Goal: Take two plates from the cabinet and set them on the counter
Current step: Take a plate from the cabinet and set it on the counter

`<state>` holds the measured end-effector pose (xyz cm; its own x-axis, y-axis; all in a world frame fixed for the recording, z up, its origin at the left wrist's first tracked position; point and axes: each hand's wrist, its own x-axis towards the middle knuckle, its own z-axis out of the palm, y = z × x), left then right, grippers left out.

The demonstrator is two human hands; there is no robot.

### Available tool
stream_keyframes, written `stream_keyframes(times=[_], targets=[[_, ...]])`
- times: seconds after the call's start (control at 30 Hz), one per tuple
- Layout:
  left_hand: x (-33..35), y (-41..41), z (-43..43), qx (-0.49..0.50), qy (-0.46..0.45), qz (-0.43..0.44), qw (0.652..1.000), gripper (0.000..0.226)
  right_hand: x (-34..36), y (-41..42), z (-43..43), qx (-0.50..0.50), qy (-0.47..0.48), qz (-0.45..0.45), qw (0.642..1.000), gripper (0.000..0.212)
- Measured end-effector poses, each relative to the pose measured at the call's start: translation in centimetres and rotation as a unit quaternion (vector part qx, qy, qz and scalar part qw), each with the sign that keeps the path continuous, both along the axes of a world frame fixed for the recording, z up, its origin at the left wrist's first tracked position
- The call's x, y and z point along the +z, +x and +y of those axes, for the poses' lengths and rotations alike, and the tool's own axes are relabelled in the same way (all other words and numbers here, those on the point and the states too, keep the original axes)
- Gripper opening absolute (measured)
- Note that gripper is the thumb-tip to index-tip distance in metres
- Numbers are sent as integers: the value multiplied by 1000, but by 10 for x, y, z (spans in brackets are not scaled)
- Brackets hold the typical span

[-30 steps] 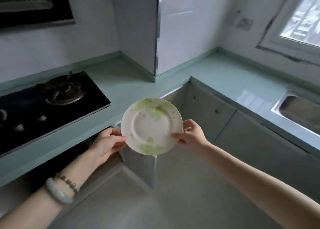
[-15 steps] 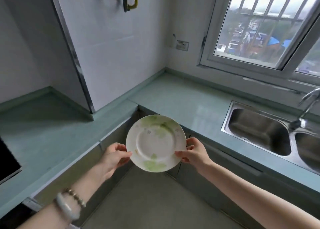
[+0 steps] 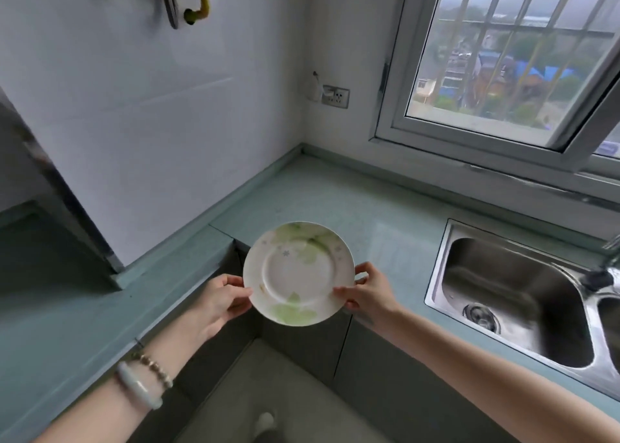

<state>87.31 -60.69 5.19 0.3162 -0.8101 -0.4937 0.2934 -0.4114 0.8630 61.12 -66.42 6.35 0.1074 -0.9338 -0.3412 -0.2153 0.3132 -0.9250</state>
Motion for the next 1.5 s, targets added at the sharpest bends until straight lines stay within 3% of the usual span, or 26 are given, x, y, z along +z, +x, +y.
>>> stream_keyframes(times=[0.27, 0.6, 0.77, 1.1, 1.5], targets=[[-26, 35, -153, -45, 24, 7, 999, 20, -30, 31, -123, -50, -8, 40, 998, 42], [-59, 95, -340, -133, 60, -100, 984, 20, -72, 101, -253, -132, 52, 69, 987, 41], [-95, 106, -371, -173, 104, -126, 971, 19, -101, 113, -274, -150, 102, 82, 980, 41], [-137, 128, -393, -154, 157, -159, 963, 23, -143, 141, -297, -158, 162, 110, 968, 35], [-149, 134, -407, -146, 158, -179, 960, 23, -150, 146, -307, -155, 180, 84, 968, 37]])
